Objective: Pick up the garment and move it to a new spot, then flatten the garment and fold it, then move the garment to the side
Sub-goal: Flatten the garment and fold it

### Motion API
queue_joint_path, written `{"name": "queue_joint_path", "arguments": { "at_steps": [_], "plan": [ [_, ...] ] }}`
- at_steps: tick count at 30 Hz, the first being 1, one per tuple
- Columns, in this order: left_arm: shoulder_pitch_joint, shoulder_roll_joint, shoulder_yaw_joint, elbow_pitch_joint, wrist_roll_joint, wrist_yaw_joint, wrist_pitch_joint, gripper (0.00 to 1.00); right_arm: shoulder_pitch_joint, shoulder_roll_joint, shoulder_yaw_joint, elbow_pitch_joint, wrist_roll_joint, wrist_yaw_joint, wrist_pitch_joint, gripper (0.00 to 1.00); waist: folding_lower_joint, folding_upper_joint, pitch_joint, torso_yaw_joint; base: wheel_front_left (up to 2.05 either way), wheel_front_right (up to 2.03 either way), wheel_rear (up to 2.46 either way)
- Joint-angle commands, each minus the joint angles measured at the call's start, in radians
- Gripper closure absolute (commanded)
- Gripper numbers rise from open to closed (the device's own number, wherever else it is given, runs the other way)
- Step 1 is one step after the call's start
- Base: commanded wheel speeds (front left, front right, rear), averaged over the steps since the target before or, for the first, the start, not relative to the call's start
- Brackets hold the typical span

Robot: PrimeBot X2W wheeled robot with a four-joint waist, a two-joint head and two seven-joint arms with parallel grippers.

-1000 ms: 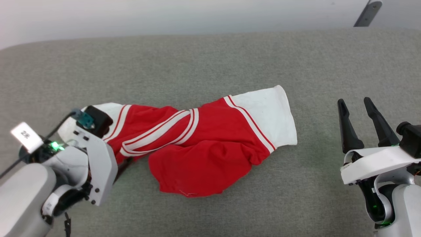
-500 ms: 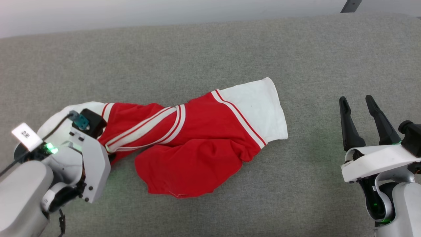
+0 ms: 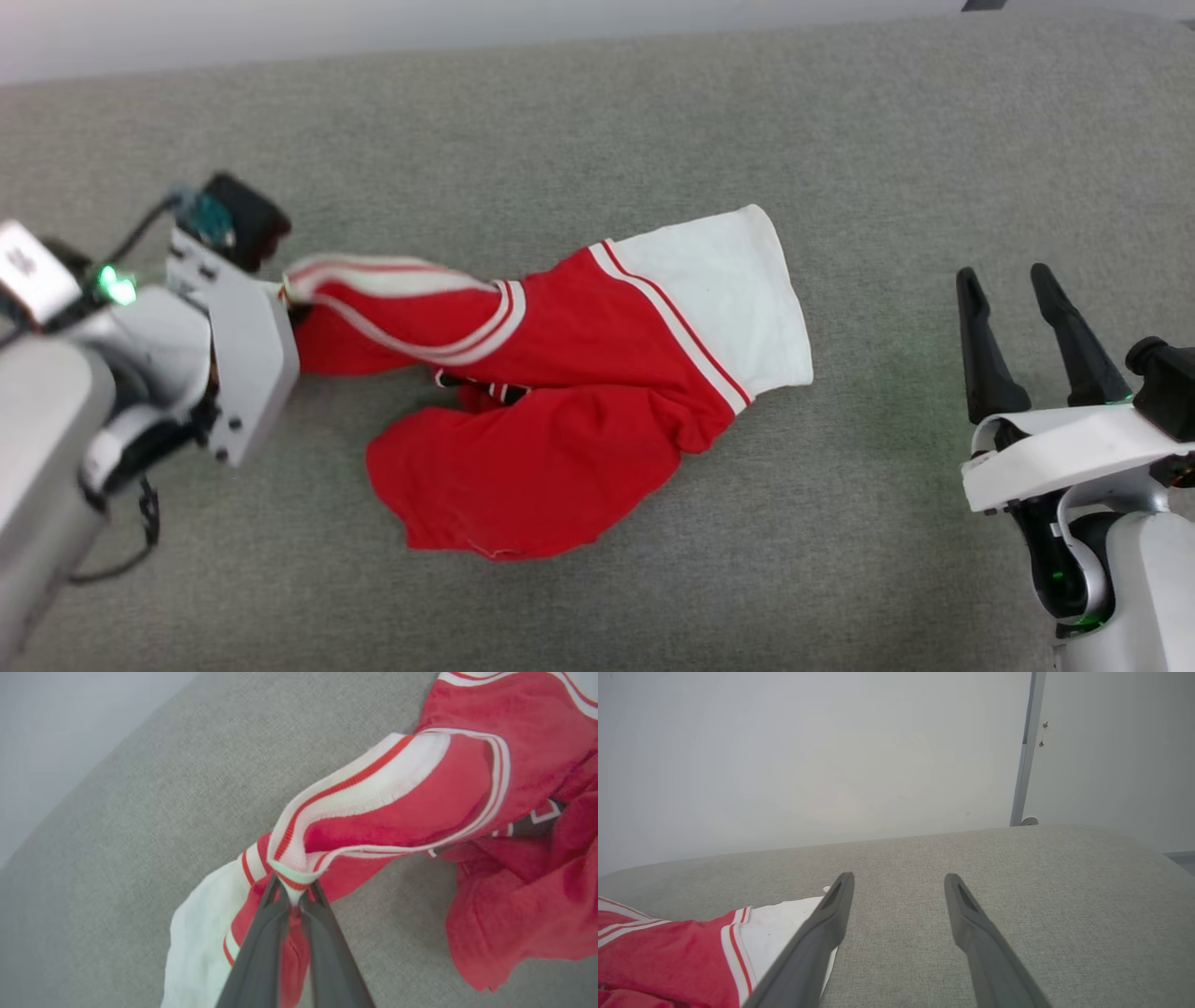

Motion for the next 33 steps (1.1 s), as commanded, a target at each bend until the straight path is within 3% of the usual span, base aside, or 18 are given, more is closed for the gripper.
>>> {"name": "queue_joint_path", "arguments": {
  "at_steps": [1, 7, 9, 11, 12, 16, 17, 18, 20, 21, 23, 24, 25, 27, 33],
  "plan": [
    [-0.012, 0.0, -0.003, 0.002, 0.008, -0.005, -0.004, 1.0, -0.008, 0.002, 0.005, 0.001, 0.008, -0.001, -0.005, 0.0, 0.0, -0.0001, 0.009, -0.009, 0.0, 0.0, 0.0],
    [-0.146, 0.002, -0.062, 0.048, 0.068, -0.013, -0.073, 0.97, -0.024, 0.008, 0.025, 0.015, 0.014, -0.001, -0.016, 0.0, 0.0, -0.0001, 0.045, -0.044, 0.0, 0.0, 0.0],
    [-0.188, 0.005, -0.106, 0.07, 0.084, -0.014, -0.103, 0.85, -0.029, 0.01, 0.033, 0.02, 0.018, -0.001, -0.022, 0.0, 0.0, -0.0001, 0.057, -0.057, 0.0, 0.0, 0.0],
    [-0.226, 0.006, -0.14, 0.106, 0.077, -0.013, -0.133, 0.91, -0.037, 0.012, 0.04, 0.025, 0.02, -0.001, -0.027, 0.0, 0.0, -0.0001, 0.071, -0.07, 0.0, 0.0, 0.0],
    [-0.245, 0.006, -0.16, 0.124, 0.081, -0.014, -0.152, 0.85, -0.039, 0.013, 0.043, 0.027, 0.021, -0.001, -0.031, 0.0, 0.0, -0.0001, 0.078, -0.076, 0.0, 0.0, 0.0],
    [-0.31, 0.002, -0.233, 0.223, 0.082, -0.014, -0.22, 0.87, -0.046, 0.017, 0.054, 0.039, 0.028, -0.001, -0.041, 0.0, 0.0, -0.0001, 0.105, -0.097, 0.0, 0.0, 0.0],
    [-0.318, -0.004, -0.252, 0.244, 0.073, -0.014, -0.234, 1.0, -0.051, 0.018, 0.058, 0.041, 0.028, -0.001, -0.044, 0.0, 0.0, -0.0001, 0.111, -0.102, 0.0, 0.0, 0.0],
    [-0.33, -0.009, -0.266, 0.271, 0.066, -0.014, -0.248, 1.0, -0.055, 0.019, 0.06, 0.043, 0.03, -0.001, -0.048, 0.0, 0.0, -0.0001, 0.117, -0.105, 0.0, 0.0, 0.0],
    [-0.355, -0.018, -0.292, 0.319, 0.056, -0.014, -0.273, 0.77, -0.059, 0.02, 0.066, 0.048, 0.032, -0.001, -0.053, 0.0, 0.0, -0.0001, 0.128, -0.111, 0.0, 0.0, 0.0],
    [-0.362, -0.026, -0.307, 0.341, 0.047, -0.014, -0.282, 0.76, -0.06, 0.021, 0.068, 0.051, 0.033, -0.001, -0.056, 0.0, 0.0, -0.0001, 0.132, -0.112, 0.0, 0.0, 0.0],
    [-0.374, -0.038, -0.335, 0.388, 0.031, -0.014, -0.292, 0.63, -0.061, 0.021, 0.07, 0.057, 0.033, -0.001, -0.06, 0.0, 0.0, -0.0001, 0.137, -0.113, 0.0, 0.0, 0.0],
    [-0.38, -0.045, -0.346, 0.409, 0.019, -0.014, -0.297, 0.47, -0.063, 0.022, 0.07, 0.06, 0.033, -0.001, -0.063, 0.0, 0.0, -0.0001, 0.139, -0.113, 0.0, 0.0, 0.0],
    [-0.387, -0.051, -0.353, 0.433, 0.01, -0.014, -0.301, 0.21, -0.067, 0.022, 0.07, 0.063, 0.033, -0.001, -0.064, 0.0, 0.0, -0.0001, 0.14, -0.112, 0.0, 0.0, 0.0],
    [-0.396, -0.062, -0.371, 0.468, -0.013, -0.014, -0.307, 0.0, -0.075, 0.023, 0.072, 0.067, 0.031, -0.001, -0.064, 0.0, 0.0, -0.0001, 0.14, -0.108, 0.0, 0.0, 0.0],
    [-0.432, -0.073, -0.395, 0.524, -0.073, -0.014, -0.341, 0.0, -0.075, 0.014, 0.069, 0.08, 0.022, -0.001, -0.064, 0.0, 0.0, -0.0001, 0.117, -0.08, 0.0, 0.0, 0.0]
  ]
}}
